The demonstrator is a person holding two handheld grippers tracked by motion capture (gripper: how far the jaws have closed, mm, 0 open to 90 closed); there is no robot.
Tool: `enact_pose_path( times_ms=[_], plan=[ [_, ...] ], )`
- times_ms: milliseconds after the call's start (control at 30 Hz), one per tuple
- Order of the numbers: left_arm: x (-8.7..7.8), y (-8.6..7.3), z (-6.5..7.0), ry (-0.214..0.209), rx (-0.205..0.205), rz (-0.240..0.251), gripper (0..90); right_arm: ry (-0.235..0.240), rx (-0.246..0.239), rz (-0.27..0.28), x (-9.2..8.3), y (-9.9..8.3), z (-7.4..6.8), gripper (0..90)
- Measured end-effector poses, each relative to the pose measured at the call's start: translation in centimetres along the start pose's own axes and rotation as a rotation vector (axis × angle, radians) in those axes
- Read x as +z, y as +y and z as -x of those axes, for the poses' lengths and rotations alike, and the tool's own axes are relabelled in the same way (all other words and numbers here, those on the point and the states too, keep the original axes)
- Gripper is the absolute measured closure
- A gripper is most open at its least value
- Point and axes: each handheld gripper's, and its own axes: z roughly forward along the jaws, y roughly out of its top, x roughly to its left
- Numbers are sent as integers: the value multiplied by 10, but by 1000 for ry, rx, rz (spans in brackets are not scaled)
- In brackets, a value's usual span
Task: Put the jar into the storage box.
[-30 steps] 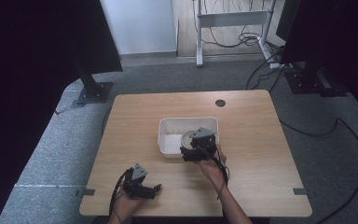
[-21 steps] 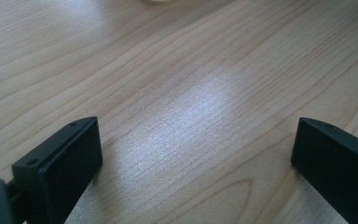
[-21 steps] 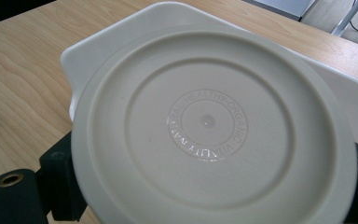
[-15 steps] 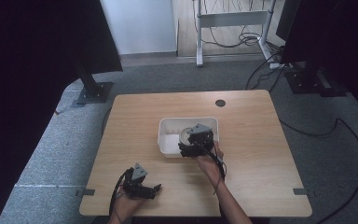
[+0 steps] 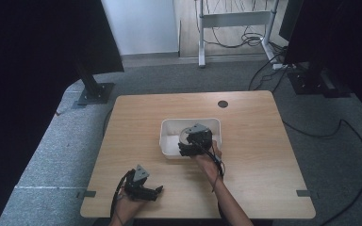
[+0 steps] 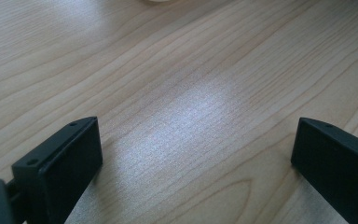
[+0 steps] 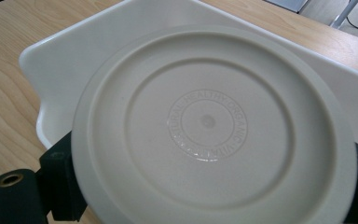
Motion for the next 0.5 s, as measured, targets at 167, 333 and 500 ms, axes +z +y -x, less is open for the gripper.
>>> enact_pose_path(
  times_ms=[167, 333, 500],
  plan=[
    [0, 0, 0, 0, -3, 3, 15, -3, -9, -14, 9, 0, -2, 96],
    [0, 0, 0, -1, -2, 3, 15, -3, -17, -31, 17, 0, -5, 96],
    [0, 0, 0, -2, -1, 2, 15, 0, -11, -47, 24, -1, -6, 96]
  ],
)
